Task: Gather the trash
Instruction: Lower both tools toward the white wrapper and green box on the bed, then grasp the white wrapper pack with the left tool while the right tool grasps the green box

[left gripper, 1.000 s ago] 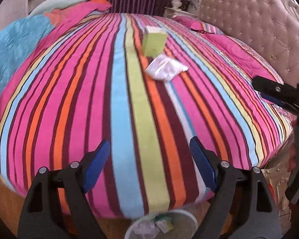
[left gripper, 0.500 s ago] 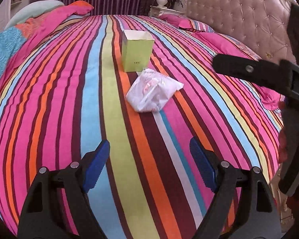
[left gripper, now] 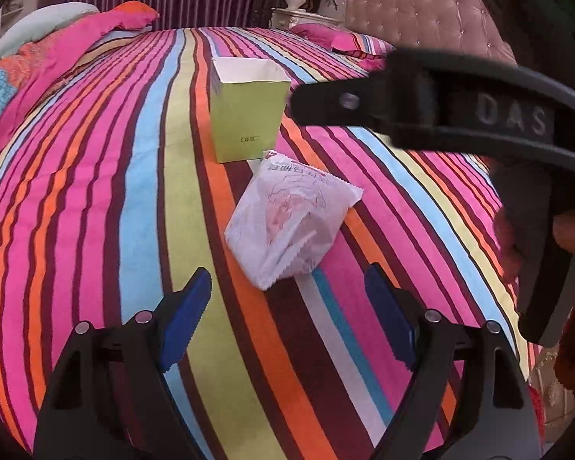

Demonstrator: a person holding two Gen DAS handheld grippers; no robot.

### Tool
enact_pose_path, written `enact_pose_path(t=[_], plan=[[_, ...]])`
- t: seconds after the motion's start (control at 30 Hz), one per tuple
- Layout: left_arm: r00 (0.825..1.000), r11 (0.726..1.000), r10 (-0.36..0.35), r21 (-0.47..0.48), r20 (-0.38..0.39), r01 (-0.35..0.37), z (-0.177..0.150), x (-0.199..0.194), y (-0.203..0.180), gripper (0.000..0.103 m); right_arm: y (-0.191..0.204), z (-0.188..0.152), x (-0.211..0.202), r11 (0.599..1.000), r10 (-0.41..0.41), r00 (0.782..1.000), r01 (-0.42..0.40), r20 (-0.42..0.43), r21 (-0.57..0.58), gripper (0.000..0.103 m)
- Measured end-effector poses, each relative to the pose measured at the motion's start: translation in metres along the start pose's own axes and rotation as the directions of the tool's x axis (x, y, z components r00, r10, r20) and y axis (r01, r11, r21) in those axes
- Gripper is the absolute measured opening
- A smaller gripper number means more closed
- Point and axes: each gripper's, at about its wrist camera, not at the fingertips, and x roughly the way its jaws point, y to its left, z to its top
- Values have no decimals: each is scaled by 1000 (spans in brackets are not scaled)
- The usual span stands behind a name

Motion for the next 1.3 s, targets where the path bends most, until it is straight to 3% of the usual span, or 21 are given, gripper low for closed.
enact_pose_path(t=[0.53,0.77,1.13,1.17,1.2,1.27,1.3], plan=[[998,998,-55,-18,-10,55,25,33,18,80,-6,30,62,998,61,997,-61,-55,-6,96],[996,996,-87,24,-27,87,33,45,14,80,-11,37,80,994,105,991,-107,-81,-26,96],[995,996,-89,17,-42,89,41,58,4,80,-21,43,96,996,59,995,-64,-85,-60,94],[996,996,-81,28,-43,82,43,60,4,80,-19,42,97,995,51,995,-58,-91,-75,91],[996,996,-73,42,-41,75,44,62,2,80,-18,42,98,995,47,995,-54,-88,-86,78],[997,996,-58,64,-49,61,44,65,-2,68,-16,44,98,994,66,994,-74,-88,-81,67],[998,996,-51,68,-46,55,45,65,-4,66,-17,45,98,994,73,993,-79,-89,-69,66]])
